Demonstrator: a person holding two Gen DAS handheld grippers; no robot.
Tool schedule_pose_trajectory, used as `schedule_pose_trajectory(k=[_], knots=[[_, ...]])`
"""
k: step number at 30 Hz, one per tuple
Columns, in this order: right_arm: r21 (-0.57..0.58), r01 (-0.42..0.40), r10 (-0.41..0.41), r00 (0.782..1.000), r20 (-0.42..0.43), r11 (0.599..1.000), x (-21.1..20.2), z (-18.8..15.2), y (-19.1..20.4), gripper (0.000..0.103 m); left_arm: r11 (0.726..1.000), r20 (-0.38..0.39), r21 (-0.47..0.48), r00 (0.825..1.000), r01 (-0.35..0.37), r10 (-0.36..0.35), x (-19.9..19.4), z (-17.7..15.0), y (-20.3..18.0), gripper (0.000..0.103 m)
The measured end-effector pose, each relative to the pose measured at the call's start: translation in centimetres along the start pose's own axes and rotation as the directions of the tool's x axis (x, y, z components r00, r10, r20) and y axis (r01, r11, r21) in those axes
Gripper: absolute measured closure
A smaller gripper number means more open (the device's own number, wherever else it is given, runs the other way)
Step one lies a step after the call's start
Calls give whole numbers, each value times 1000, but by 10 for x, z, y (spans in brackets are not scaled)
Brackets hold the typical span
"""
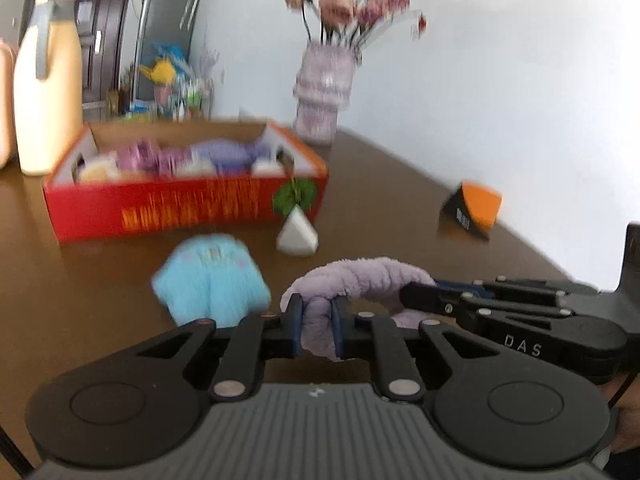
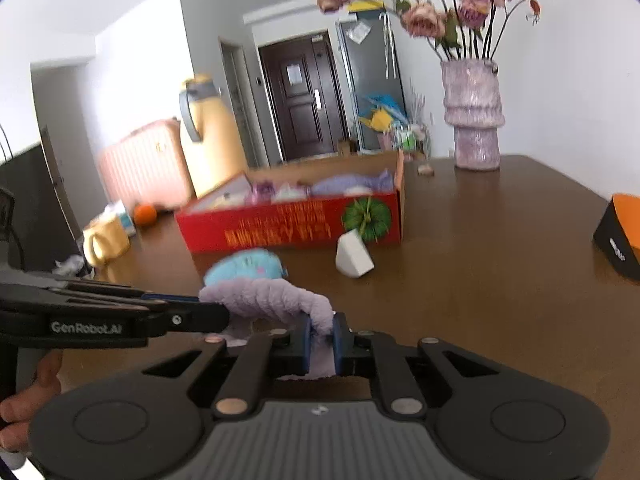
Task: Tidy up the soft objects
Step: 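Carry the headband with the left tool into the box and release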
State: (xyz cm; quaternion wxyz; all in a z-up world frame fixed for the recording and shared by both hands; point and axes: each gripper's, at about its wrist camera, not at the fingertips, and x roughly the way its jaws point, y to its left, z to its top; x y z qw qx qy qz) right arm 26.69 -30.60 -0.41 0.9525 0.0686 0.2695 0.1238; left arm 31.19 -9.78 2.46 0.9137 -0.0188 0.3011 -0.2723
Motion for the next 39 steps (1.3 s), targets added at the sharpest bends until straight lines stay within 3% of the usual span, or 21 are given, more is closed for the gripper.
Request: schedule_pose_trajectory(k=[7,12,16,20,23,27,29,30,31,32,33,34,39], knots=[[-37,-15,20,991,135,999,5,47,9,93,996,163,42,984,-84,76,4,61,20,88],[-97,-43,58,986,155,994,48,107,16,93,995,155,7,983,-97,95,34,118,60,88],[-36,-128,131,984,120,991,104,161,-1,93,995,74,-63,994,-74,79,81,163,106,88],[9,-140,140,989,45,990,171,207,-15,93,984,-35,-174,999,-46,41,136,197,154,88],[45,-120,122,992,-29,992,225,236,-24,93,973,-81,-215,994,-89,73,169,212,179,88],[115,-126,140,982,-124,985,283,255,-36,89,952,-173,-282,982,-121,73,209,219,206,86],[125,-88,108,981,-164,988,308,256,-37,87,938,-200,-310,975,-156,97,220,218,218,85],[127,-63,86,980,-182,990,320,257,-37,83,941,-200,-294,974,-165,109,222,218,218,81],[134,-50,76,977,-199,990,328,255,-37,82,946,-189,-278,975,-164,114,221,218,219,68],[133,-42,70,975,-213,990,334,254,-36,73,950,-175,-270,978,-158,113,218,218,218,59],[123,-40,67,973,-220,992,337,252,-35,65,954,-157,-261,981,-149,111,213,217,217,41],[114,-43,67,974,-218,993,338,250,-33,63,959,-135,-245,984,-145,115,207,217,214,36],[93,-35,53,978,-200,995,328,250,-34,63,966,-108,-165,977,-200,183,187,222,196,36]])
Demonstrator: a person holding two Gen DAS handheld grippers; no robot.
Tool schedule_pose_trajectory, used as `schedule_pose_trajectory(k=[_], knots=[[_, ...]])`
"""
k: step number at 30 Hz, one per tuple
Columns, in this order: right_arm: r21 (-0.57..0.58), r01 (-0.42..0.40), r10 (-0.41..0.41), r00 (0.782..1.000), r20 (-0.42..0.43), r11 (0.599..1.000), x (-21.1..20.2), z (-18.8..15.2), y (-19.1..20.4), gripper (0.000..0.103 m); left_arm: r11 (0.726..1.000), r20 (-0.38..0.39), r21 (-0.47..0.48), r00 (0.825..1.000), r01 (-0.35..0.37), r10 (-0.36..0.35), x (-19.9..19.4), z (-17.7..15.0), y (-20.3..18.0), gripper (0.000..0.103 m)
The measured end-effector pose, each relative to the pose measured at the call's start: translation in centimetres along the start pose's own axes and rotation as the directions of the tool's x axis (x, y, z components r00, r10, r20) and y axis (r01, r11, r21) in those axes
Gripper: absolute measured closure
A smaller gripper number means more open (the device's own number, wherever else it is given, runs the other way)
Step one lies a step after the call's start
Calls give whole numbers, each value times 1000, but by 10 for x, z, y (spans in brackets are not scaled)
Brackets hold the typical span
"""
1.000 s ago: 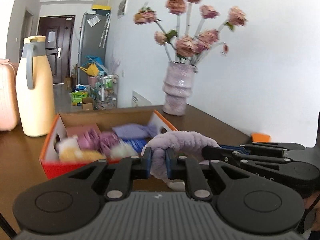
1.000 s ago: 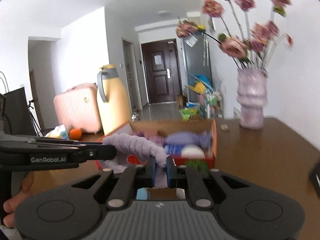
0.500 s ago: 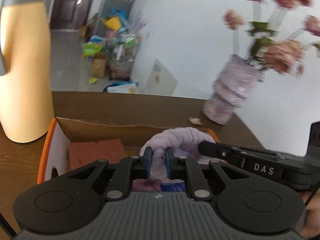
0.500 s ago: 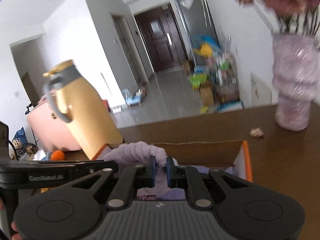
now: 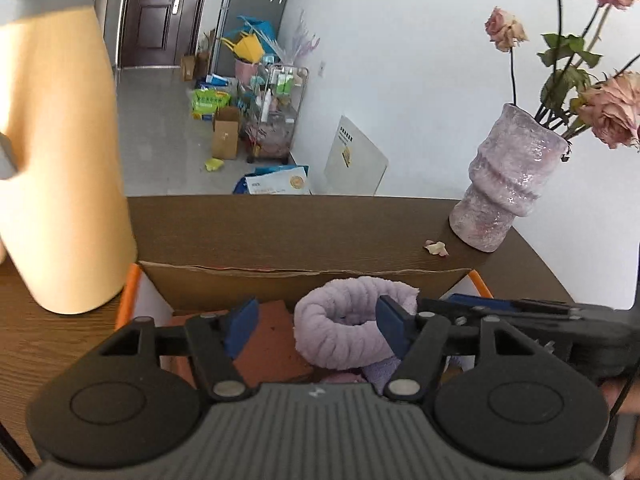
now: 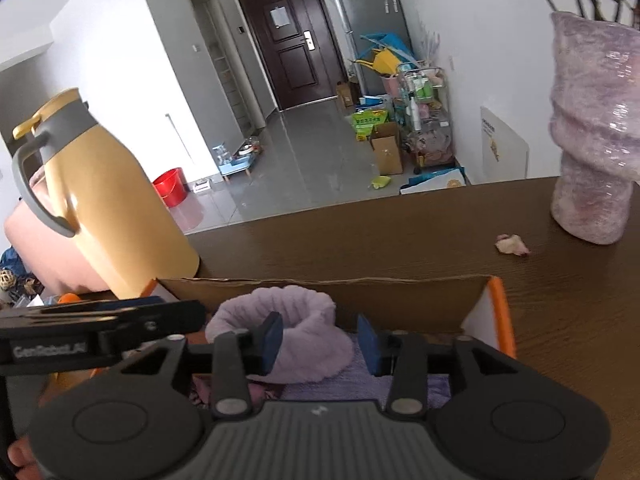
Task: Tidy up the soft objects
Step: 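Carry the headband with the left tool into the box and release, then withdraw the left tool from the box toward the light-blue plush monster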
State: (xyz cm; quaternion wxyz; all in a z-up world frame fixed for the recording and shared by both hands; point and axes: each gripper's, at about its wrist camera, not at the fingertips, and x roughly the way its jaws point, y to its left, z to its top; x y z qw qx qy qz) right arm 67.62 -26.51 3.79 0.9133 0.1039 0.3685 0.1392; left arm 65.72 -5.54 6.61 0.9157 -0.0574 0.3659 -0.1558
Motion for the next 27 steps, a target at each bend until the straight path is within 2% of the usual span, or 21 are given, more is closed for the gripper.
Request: schedule_pose_trajectory(k=[4,6,13,15,22,25,27], knots=[[25,11,-12,1000,19,1000,-22,1,-10,61,999,31,31,999,-35,34,-25,-4,-4,28],[29,21,-22,999,37,999,-38,0,-13,53,996,53,55,997,-64,61,-43,-9,-6,24],[4,57,-57,993,108,998,-120,-21,-18,43,983,120,109,983,-150,137,-107,-35,-15,18],[-1,72,-71,989,132,997,-144,-30,-17,38,981,134,109,980,-162,147,-123,-42,-20,17],[2,72,-71,979,189,997,-204,-60,-12,37,976,201,130,968,-176,148,-176,-68,-42,12],[-14,81,-76,974,212,997,-222,-72,-4,37,974,240,114,957,-198,166,-197,-88,-48,12],[-30,89,-80,970,229,996,-232,-81,1,31,966,294,120,937,-229,186,-212,-106,-55,11]])
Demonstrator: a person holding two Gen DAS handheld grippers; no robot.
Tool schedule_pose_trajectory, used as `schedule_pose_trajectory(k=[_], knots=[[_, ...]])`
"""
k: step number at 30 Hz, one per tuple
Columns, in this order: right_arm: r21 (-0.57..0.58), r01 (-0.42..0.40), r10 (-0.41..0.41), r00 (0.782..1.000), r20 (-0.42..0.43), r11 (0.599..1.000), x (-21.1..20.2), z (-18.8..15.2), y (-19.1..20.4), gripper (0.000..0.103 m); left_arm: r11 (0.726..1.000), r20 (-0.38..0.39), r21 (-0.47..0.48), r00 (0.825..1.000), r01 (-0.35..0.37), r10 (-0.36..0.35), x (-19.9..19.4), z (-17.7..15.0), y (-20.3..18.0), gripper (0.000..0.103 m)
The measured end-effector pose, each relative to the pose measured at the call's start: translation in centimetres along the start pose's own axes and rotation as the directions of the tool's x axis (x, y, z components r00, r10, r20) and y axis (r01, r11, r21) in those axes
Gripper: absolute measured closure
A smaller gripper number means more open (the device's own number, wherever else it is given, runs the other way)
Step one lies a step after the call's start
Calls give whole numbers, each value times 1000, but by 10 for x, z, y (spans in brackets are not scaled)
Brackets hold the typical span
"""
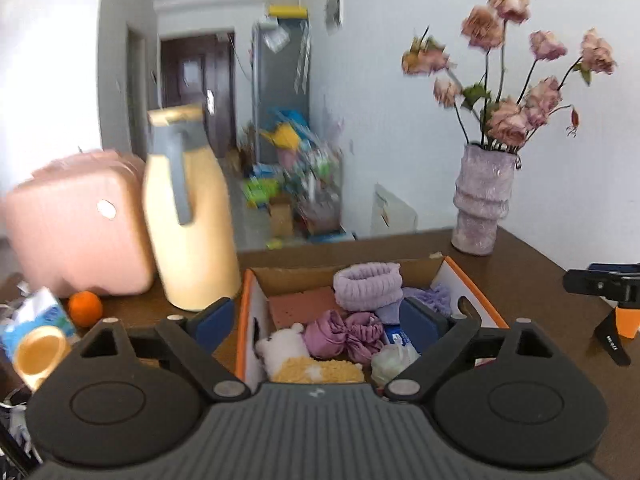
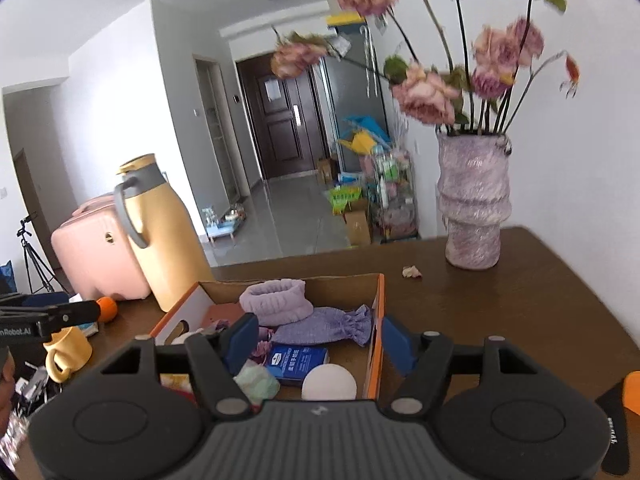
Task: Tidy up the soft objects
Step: 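Withdraw the left tool from the box toward the light-blue plush monster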
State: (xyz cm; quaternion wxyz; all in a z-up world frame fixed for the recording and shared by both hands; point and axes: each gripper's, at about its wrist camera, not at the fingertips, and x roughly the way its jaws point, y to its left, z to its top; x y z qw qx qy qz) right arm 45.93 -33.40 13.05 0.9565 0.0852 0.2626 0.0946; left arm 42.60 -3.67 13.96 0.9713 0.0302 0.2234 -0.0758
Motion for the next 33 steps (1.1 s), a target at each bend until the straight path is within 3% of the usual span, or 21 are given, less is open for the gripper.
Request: schedule_pose_trajectory(k=[4,12,17,20,23,28,33], knots=[[-54,20,-15,996,83,998,-35,-26,14,25,999,88,28,996,-24,22,-42,-27,-12,6],[-169,22,12,981,196,985,-99,-98,51,16,996,154,21,985,-83,78,-106,-94,-26,0],[-188,4,39,974,223,982,-132,-147,66,11,998,108,-53,994,-29,35,-139,-147,-25,0],[-138,31,3,969,246,990,-149,-185,70,11,1000,85,-10,996,-18,18,-153,-172,-28,0],[-129,1,27,976,214,992,-157,-216,73,11,1000,67,25,998,-12,11,-158,-185,-29,0],[-125,19,0,990,144,992,-151,-236,77,11,1000,20,8,1000,16,-16,-150,-194,-27,0],[-118,23,-7,991,135,993,-146,-237,80,11,1000,-3,-4,1000,28,-29,-137,-191,-27,0]])
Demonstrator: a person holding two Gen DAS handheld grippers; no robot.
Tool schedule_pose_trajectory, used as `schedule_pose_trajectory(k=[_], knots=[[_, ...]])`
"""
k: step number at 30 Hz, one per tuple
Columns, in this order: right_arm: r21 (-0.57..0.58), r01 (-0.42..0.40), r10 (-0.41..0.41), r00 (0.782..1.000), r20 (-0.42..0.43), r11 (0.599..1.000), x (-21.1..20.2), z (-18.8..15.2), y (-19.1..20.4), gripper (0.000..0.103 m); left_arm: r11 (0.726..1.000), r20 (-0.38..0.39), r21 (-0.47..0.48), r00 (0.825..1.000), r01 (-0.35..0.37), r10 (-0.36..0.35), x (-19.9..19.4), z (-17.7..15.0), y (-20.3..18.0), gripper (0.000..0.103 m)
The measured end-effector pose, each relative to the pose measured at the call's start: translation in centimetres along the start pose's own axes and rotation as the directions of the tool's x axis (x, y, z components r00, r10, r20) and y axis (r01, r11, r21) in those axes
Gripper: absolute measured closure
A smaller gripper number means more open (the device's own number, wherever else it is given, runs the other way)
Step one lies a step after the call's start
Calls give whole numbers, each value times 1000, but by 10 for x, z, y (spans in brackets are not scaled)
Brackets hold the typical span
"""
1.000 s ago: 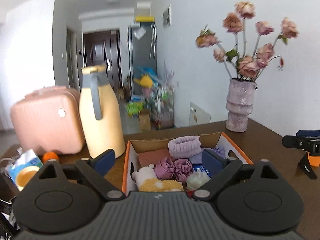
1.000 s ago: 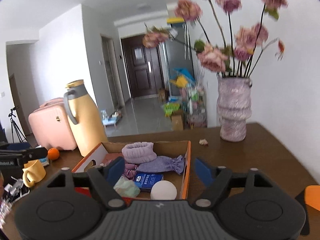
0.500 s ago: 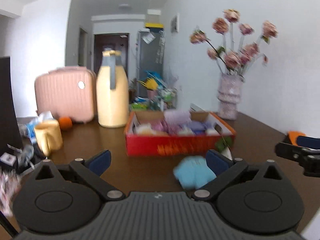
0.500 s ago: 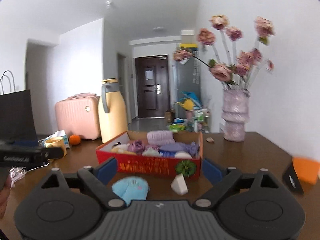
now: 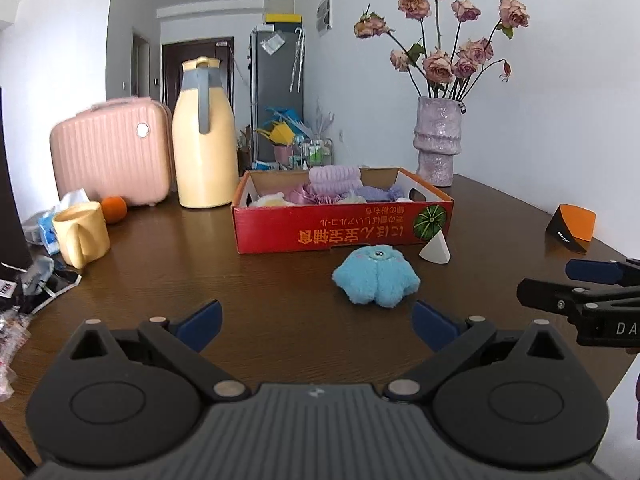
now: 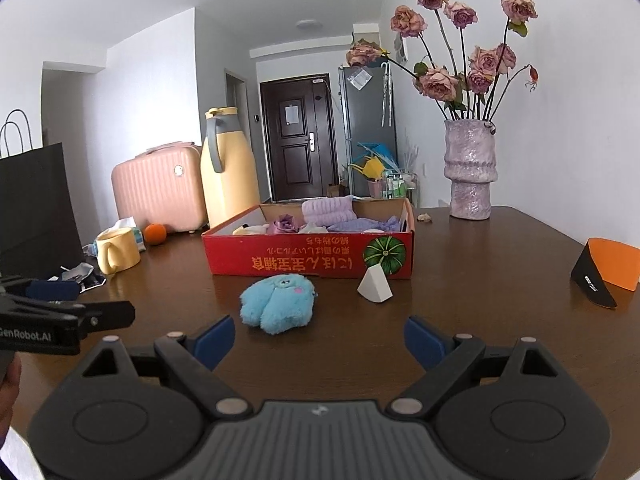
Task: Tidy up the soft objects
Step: 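Withdraw the left tool from the box toward the light-blue plush monster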
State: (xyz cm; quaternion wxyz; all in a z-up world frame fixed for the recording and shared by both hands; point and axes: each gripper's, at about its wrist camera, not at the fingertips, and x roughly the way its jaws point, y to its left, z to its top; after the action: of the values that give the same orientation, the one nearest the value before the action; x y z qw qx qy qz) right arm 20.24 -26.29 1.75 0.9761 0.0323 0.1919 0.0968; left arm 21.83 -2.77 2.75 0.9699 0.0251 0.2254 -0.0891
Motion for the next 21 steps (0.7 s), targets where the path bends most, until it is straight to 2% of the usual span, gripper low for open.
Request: schedule_pose_trajectory(k=[10,12,14,21], knots=[[24,13,-12,999,-49,1000,34,4,-16,13,997,-115,-9,990,81,-81,72,14,-18,0],[33,24,-22,998,-62,999,41,4,-23,13,998,-128,-3,990,67,-67,91,19,-25,0],[44,37,-34,997,-73,998,50,7,-31,13,997,-128,-12,988,81,-82,111,25,-31,0],[53,57,-53,995,-86,997,78,23,-54,13,995,-208,-23,973,93,-96,177,39,-50,0]])
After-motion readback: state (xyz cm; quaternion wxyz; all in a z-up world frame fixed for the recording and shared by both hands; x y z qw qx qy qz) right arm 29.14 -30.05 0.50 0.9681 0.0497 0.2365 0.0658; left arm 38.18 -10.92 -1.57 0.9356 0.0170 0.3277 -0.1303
